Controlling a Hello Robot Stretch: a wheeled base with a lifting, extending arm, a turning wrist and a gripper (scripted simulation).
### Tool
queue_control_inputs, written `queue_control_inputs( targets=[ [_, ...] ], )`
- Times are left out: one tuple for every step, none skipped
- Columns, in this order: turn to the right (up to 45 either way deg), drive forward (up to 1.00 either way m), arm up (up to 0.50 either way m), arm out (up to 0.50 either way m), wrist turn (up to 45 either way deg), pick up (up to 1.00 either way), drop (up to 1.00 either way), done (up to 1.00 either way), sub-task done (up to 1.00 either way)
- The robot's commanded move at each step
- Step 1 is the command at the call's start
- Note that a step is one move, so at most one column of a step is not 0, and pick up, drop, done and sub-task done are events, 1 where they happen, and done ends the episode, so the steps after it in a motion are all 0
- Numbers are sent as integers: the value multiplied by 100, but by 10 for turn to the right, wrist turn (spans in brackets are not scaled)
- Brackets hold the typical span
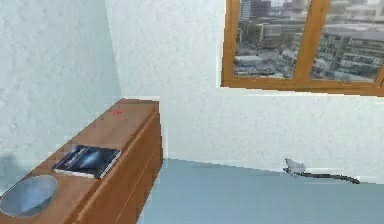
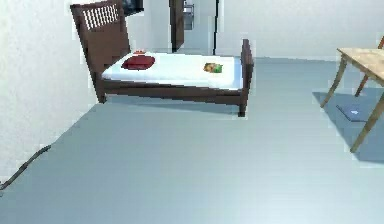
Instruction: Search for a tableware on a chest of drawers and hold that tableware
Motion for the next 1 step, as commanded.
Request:
queue_control_inputs(
  targets=[
    [-450, 0, 0, 0, 0, 0, 0, 0, 0]
  ],
)
